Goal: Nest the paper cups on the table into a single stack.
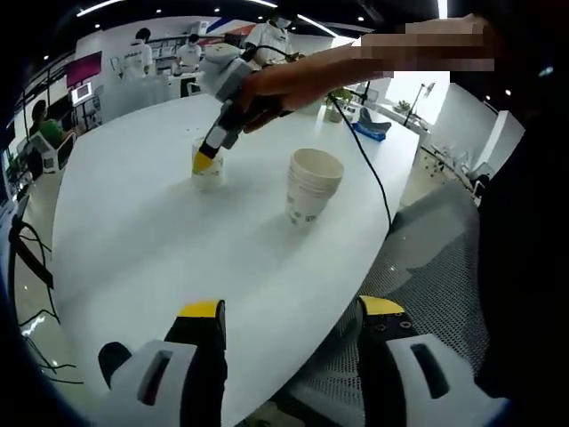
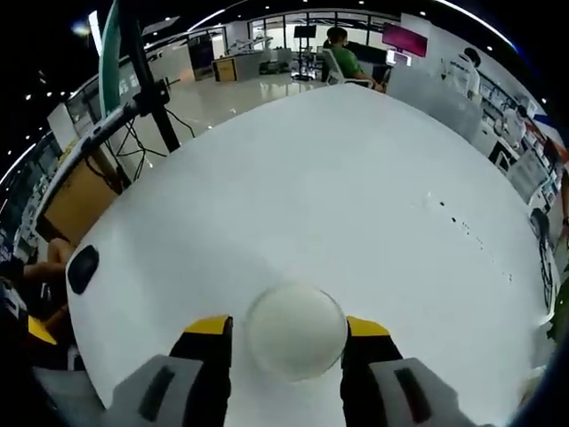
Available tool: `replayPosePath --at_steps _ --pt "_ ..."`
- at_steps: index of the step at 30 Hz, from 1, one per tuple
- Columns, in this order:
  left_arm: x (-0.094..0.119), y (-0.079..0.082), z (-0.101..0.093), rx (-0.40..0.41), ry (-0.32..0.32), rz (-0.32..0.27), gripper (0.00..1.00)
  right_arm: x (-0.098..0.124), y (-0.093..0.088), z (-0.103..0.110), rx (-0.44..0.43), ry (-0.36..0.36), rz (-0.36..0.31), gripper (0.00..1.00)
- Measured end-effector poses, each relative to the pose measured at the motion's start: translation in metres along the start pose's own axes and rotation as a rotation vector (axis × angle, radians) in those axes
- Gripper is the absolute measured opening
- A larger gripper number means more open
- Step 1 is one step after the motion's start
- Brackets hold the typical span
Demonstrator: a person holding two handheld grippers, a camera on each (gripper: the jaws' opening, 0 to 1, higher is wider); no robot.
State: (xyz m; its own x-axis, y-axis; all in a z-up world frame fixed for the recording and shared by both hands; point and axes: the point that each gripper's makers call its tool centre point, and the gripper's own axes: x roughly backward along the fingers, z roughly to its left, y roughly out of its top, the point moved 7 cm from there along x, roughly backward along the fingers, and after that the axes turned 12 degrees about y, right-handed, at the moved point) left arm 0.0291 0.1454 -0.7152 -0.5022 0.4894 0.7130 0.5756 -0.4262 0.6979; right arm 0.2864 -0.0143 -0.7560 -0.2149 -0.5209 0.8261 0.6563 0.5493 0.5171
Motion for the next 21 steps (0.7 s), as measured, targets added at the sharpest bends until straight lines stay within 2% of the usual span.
replayPosePath --at_steps 1,8,21 --pt "0.0 0.0 0.0 0.0 -0.001 0.0 0.57 0.0 0.0 0.0 0.0 0.001 0.001 0.41" --pt "-0.001 0.002 0.002 -0.004 -0.006 0.0 0.57 0.001 0.001 0.005 -0.003 0.021 -0.004 0.4" --pt "-0.004 0.006 0.006 -0.011 -0.009 -0.007 0.57 0.011 0.006 -0.006 -0.038 0.018 -0.041 0.4"
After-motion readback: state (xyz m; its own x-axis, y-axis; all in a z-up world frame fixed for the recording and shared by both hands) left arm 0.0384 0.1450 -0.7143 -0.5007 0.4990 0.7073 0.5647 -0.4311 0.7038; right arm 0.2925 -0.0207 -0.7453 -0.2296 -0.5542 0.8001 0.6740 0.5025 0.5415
